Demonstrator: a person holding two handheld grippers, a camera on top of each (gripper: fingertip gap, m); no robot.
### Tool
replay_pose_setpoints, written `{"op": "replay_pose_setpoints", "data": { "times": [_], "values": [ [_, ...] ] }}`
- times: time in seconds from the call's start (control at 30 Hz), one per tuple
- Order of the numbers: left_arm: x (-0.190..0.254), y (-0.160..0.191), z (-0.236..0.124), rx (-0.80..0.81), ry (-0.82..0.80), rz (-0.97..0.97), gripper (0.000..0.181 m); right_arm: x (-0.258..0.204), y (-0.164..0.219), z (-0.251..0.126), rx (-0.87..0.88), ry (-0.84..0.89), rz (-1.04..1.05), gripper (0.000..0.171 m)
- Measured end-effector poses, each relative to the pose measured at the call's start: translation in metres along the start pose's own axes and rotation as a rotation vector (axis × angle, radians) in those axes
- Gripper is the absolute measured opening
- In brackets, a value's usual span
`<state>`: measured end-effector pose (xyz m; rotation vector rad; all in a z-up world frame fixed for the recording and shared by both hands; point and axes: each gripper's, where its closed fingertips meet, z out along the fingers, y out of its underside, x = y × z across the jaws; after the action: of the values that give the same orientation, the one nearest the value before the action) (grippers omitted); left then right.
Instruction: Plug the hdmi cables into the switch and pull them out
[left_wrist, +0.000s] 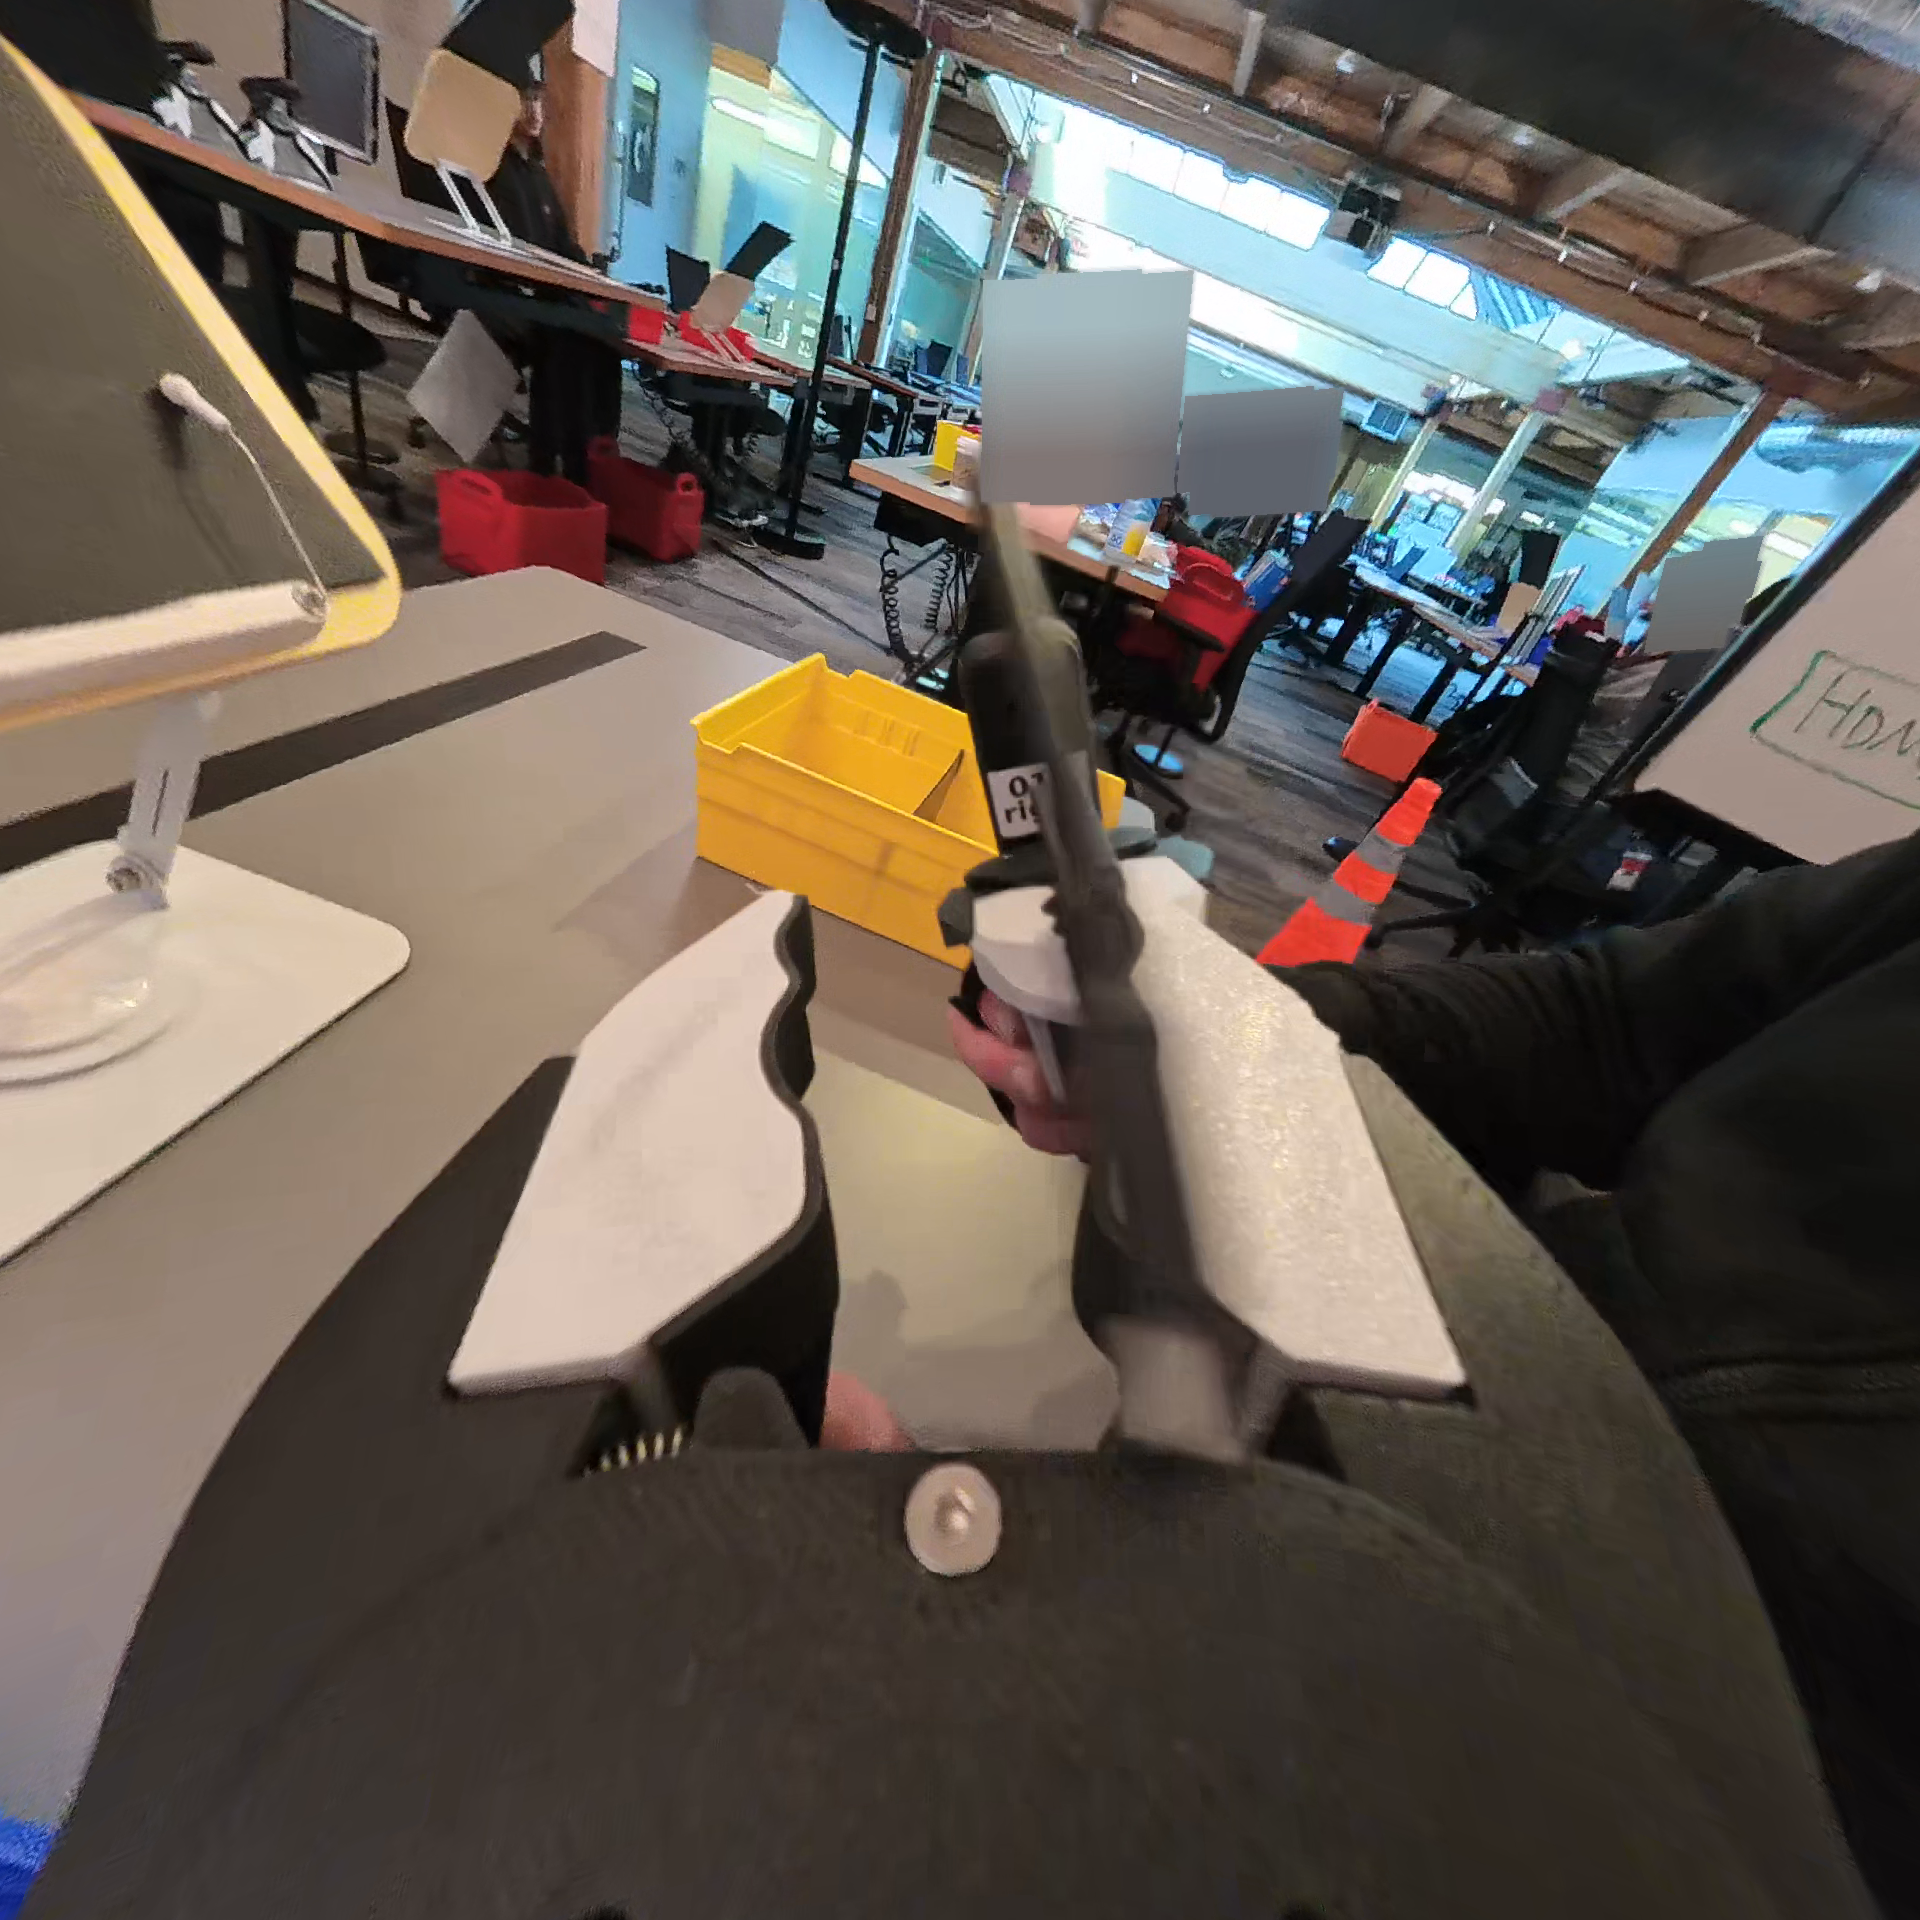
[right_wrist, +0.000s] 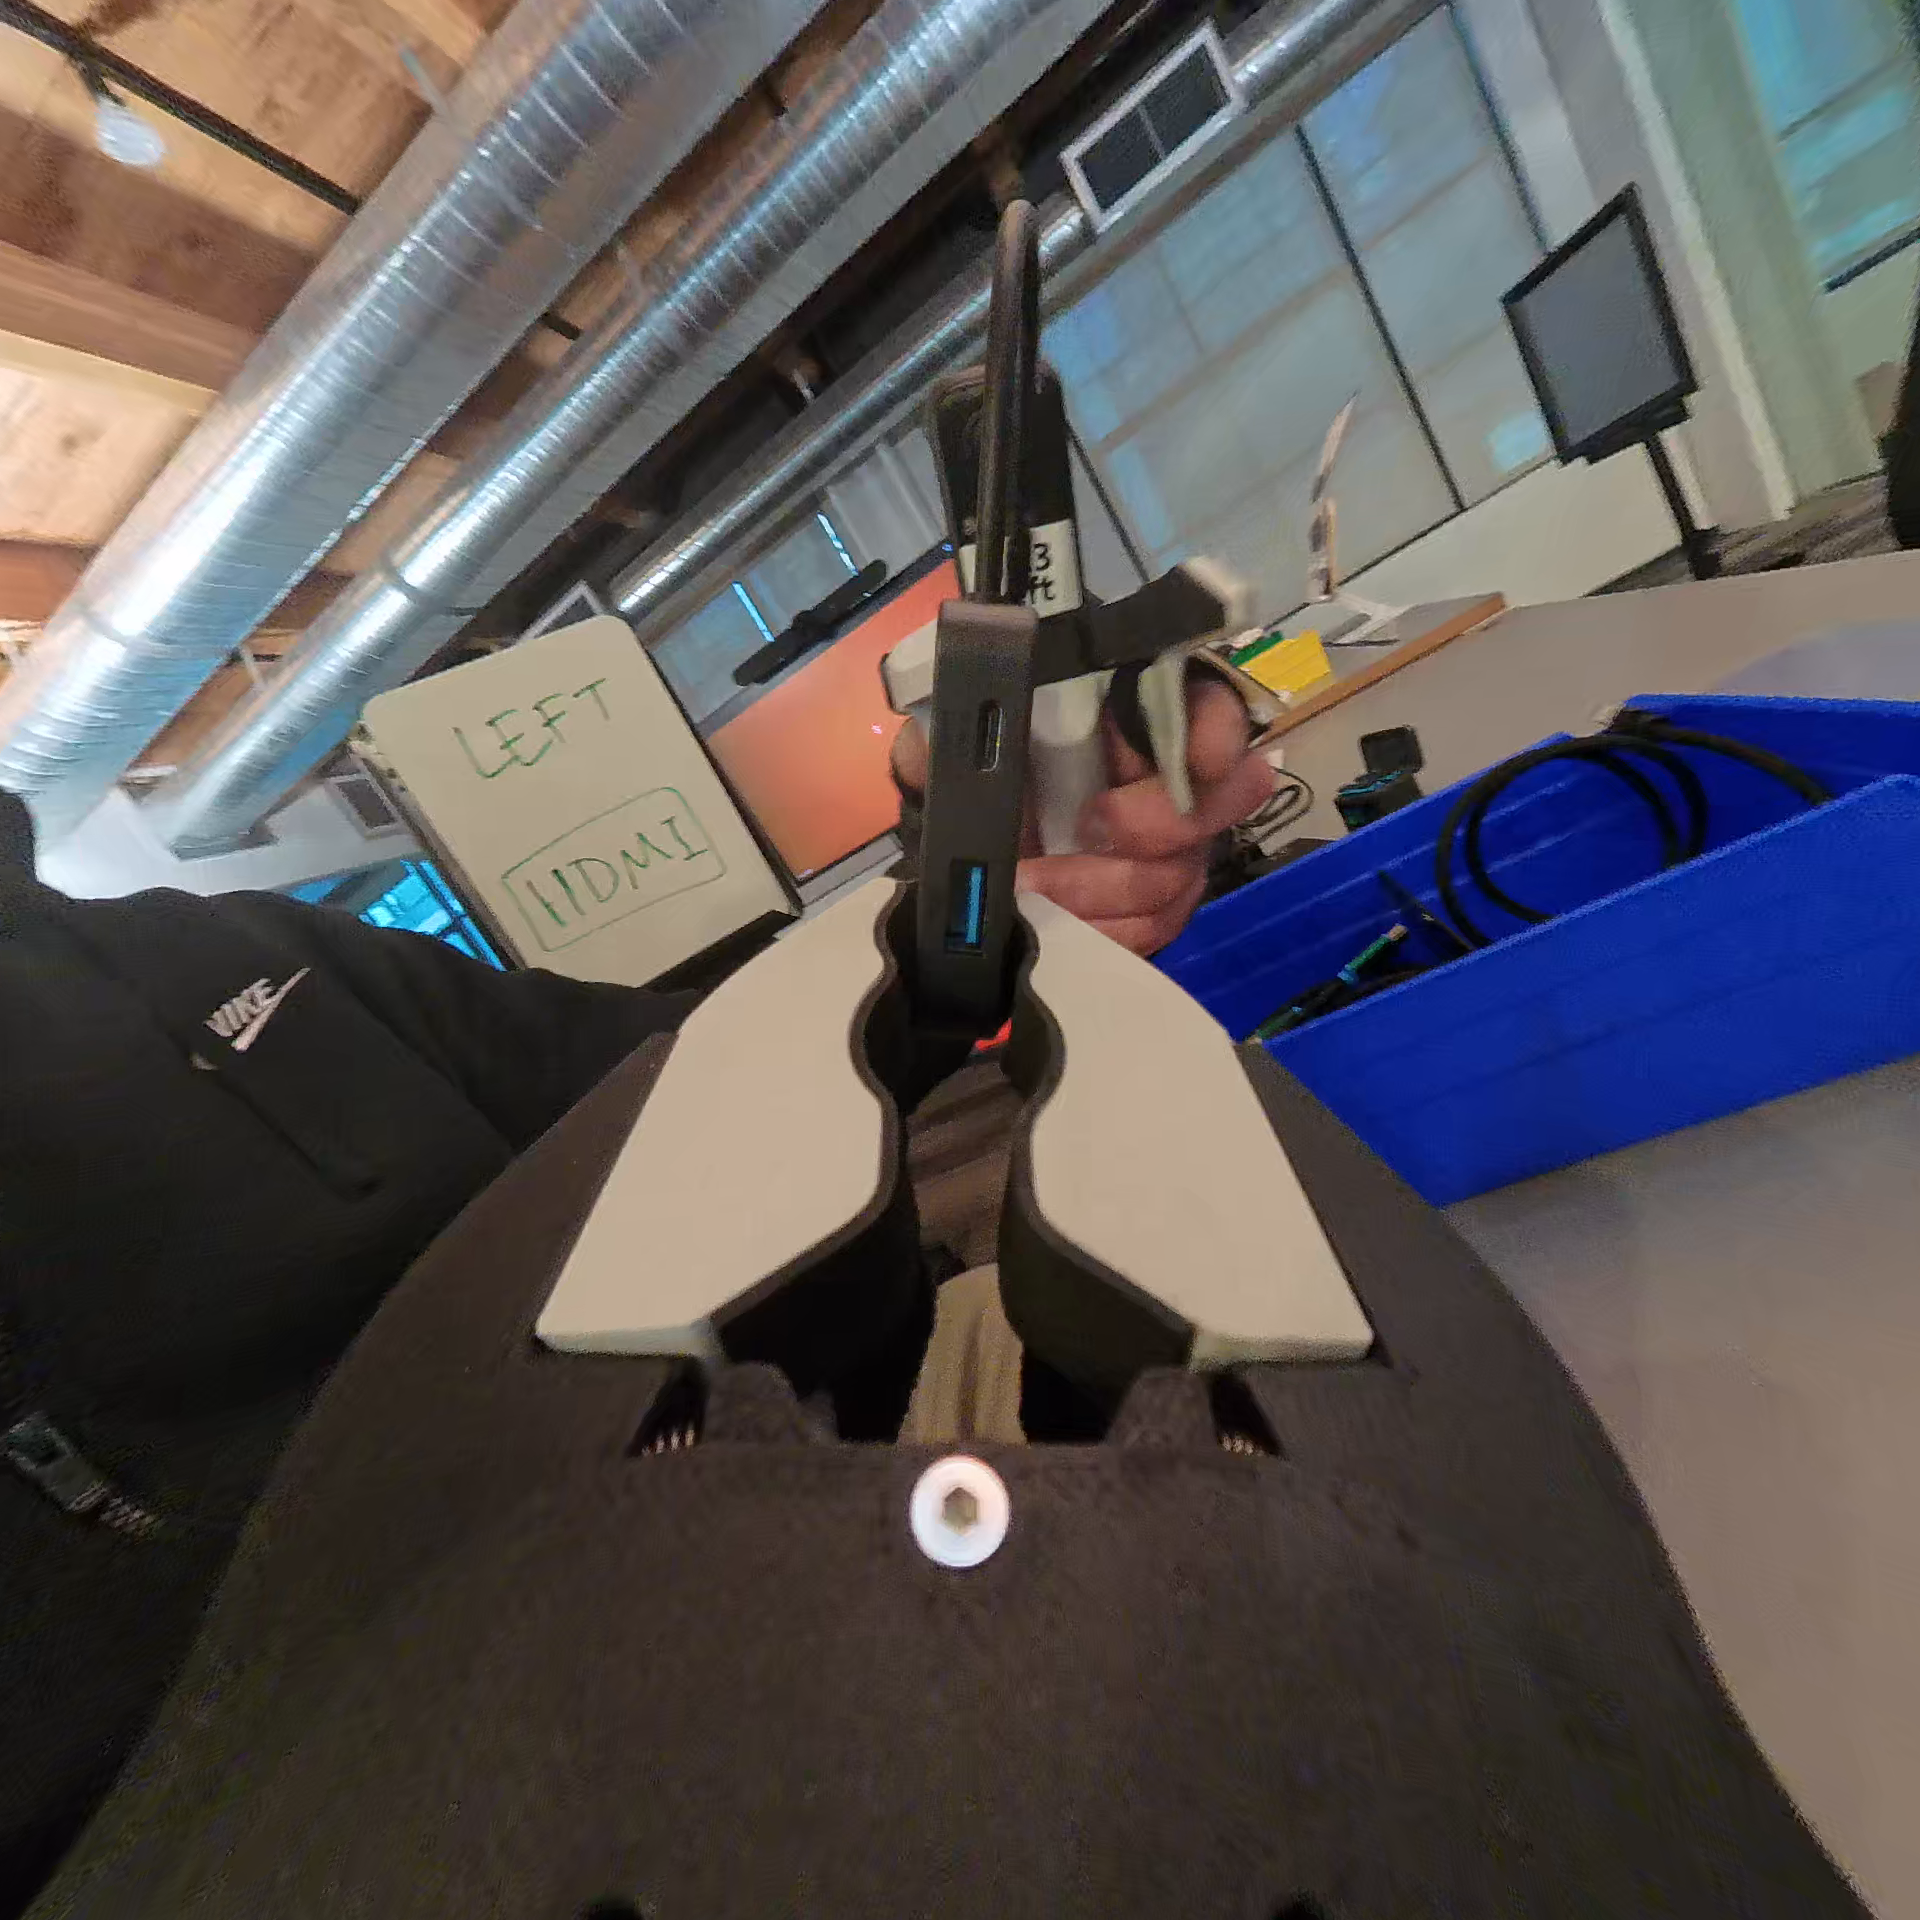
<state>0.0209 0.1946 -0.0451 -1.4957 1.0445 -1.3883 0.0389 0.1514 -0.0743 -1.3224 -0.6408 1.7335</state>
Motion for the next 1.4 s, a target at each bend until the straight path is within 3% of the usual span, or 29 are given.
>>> {"op": "replay_pose_setpoints", "data": {
  "times": [0.17,0.23,0.37,0.47,0.57,0.67,0.73,0.87,0.97,1.2,1.33,1.4],
  "values": [
    [0.015,0.036,0.008,-0.044,-0.001,-0.047,0.040,0.009,0.009,0.003,-0.045,0.066,-0.024,0.013],
    [0.022,0.048,0.013,-0.087,0.000,-0.032,0.025,0.010,0.018,0.008,-0.097,0.095,-0.058,0.013],
    [0.024,0.053,0.012,-0.134,-0.015,-0.029,0.014,0.018,0.024,0.009,-0.162,0.193,-0.158,0.019],
    [0.020,0.055,0.009,-0.146,-0.026,-0.077,0.014,0.032,0.028,0.002,-0.302,0.366,-0.366,0.051],
    [0.011,0.059,0.005,-0.157,-0.058,-0.163,0.014,0.047,0.025,-0.012,-0.491,0.594,-0.725,0.076],
    [0.009,0.068,0.007,-0.210,-0.072,-0.208,0.014,0.052,0.023,-0.021,-0.727,0.760,-1.115,0.081],
    [0.009,0.080,0.013,-0.281,-0.100,-0.189,0.013,0.057,0.026,-0.024,-0.851,0.827,-1.245,0.084],
    [0.016,0.094,0.024,-0.347,-0.124,-0.193,0.014,0.066,0.040,-0.024,-0.983,0.838,-1.344,0.085],
    [0.015,0.099,0.025,-0.373,-0.139,-0.202,0.014,0.069,0.040,-0.028,-1.024,0.863,-1.405,0.076],
    [0.014,0.113,0.023,-0.439,-0.126,-0.231,0.014,0.078,0.058,-0.033,-1.124,0.798,-1.382,0.079],
    [0.021,0.118,0.026,-0.463,-0.095,-0.238,0.013,0.090,0.068,-0.040,-1.232,0.827,-1.334,0.098],
    [0.018,0.120,0.027,-0.478,-0.134,-0.207,0.014,0.091,0.067,-0.041,-1.222,0.832,-1.365,0.088]
  ]
}}
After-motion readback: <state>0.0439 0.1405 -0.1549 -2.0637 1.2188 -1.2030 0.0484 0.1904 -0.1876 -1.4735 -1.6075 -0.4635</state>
